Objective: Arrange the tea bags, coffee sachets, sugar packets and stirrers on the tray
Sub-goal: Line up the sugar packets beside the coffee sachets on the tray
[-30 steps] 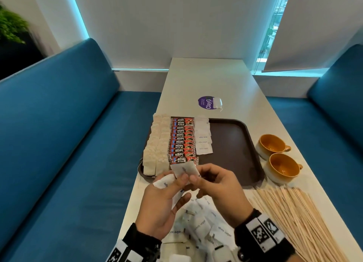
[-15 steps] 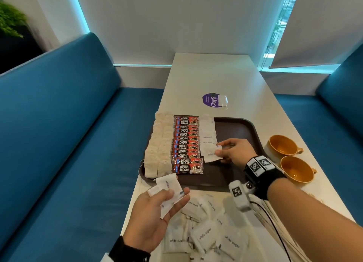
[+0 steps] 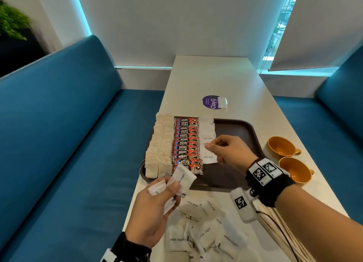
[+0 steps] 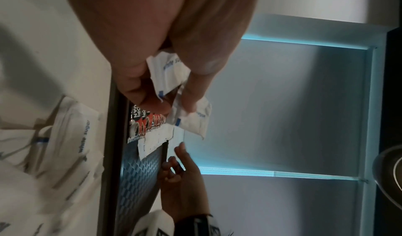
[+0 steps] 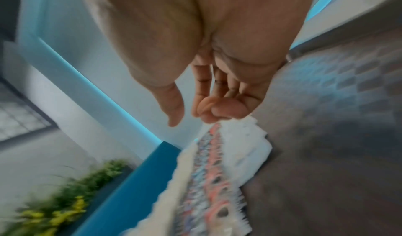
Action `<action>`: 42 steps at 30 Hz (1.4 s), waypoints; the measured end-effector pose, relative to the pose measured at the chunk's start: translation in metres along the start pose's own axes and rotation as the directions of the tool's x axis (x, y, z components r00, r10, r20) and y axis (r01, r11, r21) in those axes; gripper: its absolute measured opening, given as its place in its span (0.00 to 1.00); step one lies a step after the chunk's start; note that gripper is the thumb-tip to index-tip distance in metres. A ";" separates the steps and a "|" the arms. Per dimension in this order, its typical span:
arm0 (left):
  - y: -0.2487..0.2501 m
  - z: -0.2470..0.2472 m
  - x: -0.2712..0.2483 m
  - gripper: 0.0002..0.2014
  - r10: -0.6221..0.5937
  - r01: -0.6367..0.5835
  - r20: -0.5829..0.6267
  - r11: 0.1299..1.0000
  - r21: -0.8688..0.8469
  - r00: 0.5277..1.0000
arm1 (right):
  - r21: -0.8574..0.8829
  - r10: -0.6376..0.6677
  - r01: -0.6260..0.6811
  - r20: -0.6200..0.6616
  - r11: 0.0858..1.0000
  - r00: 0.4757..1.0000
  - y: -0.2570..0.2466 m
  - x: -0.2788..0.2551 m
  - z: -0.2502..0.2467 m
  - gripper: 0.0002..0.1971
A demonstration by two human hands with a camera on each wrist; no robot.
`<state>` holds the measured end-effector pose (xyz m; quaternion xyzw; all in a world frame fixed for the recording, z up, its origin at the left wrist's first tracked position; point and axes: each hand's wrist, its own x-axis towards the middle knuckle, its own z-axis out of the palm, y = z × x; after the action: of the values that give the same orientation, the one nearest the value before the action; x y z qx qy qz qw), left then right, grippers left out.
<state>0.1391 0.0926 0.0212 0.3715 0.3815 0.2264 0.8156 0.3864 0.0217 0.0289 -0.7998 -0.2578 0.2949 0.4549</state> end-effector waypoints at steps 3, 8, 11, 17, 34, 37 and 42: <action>0.002 0.004 -0.005 0.10 0.057 -0.058 0.031 0.998 0.033 0.998 | 0.227 -0.053 0.014 0.169 0.974 0.984 -0.018 -0.054 0.009 0.22; 0.003 0.007 -0.014 0.11 0.183 -0.196 0.083 0.961 0.196 0.980 | 0.297 -0.079 -0.003 0.263 0.955 0.962 -0.010 -0.114 0.017 0.11; -0.001 0.008 -0.015 0.09 0.177 -0.185 0.060 0.966 0.181 0.982 | 0.339 -0.049 -0.025 0.208 0.940 0.977 0.002 -0.122 0.015 0.10; 0.001 0.003 -0.010 0.21 -0.017 0.017 0.011 0.999 -0.050 1.000 | 0.404 0.115 -0.088 -0.045 0.911 0.992 0.021 -0.070 -0.007 0.06; -0.010 -0.012 0.007 0.17 0.079 -0.078 -0.018 0.994 0.073 0.997 | -0.426 0.245 -0.253 -0.075 0.869 0.967 0.033 0.029 -0.003 0.16; -0.005 -0.009 0.003 0.18 0.162 -0.161 0.006 0.975 0.155 0.987 | -0.231 0.173 -0.186 -0.077 0.955 0.982 0.023 0.006 -0.005 0.18; -0.001 -0.003 -0.003 0.15 0.216 -0.217 0.033 0.944 0.250 0.976 | 0.284 -0.032 -0.017 0.167 0.959 0.985 -0.009 -0.076 0.005 0.23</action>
<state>0.1354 0.0914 0.0206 0.5122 0.3620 0.2636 0.7329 0.3288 -0.0226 0.0526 -0.6970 -0.2537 0.3944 0.5424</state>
